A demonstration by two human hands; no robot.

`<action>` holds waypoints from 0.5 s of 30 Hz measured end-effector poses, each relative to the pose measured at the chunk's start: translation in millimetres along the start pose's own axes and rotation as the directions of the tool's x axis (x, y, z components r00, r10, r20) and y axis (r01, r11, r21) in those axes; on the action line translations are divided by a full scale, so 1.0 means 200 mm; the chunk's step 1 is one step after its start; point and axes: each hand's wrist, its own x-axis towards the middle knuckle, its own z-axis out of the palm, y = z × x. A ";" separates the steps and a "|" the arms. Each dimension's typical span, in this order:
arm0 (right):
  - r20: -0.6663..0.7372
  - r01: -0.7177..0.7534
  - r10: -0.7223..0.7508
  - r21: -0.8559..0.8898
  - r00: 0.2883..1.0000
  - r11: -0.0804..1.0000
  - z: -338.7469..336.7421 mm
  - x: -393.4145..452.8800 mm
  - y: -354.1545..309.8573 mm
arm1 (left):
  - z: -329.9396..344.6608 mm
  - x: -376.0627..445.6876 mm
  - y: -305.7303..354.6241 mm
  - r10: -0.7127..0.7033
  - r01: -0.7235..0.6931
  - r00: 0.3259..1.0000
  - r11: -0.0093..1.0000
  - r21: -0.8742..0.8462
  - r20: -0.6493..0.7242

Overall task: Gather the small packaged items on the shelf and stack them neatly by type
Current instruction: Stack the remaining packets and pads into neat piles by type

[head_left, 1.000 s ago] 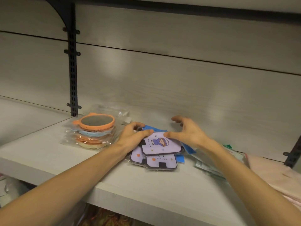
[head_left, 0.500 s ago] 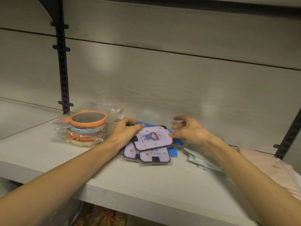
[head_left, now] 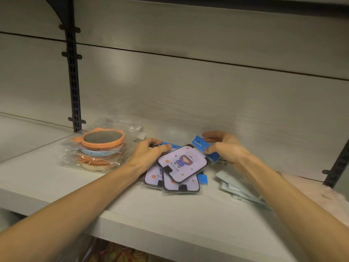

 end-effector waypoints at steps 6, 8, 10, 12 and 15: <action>-0.007 0.104 -0.104 -0.055 0.995 0.993 0.06 0.01 -0.01 | -0.01 -0.02 0.01 -0.014 0.012 0.999 0.999 0.051 0.042; -0.050 0.134 -0.135 -0.024 0.990 0.991 0.08 0.02 -0.03 | -0.02 -0.02 0.02 -0.023 0.017 0.997 0.997 0.080 0.077; -0.073 0.146 -0.145 0.005 0.987 0.989 0.10 0.05 -0.04 | -0.02 -0.03 0.02 -0.030 0.022 0.994 0.997 0.080 0.102; -0.060 0.155 -0.155 -0.004 0.986 0.988 0.13 0.06 -0.05 | -0.02 -0.04 0.04 -0.032 0.025 0.994 0.998 0.065 0.108; -0.030 0.188 -0.189 -0.021 0.982 0.982 0.22 0.05 -0.07 | -0.02 -0.04 0.04 -0.040 0.035 0.995 0.998 0.051 0.094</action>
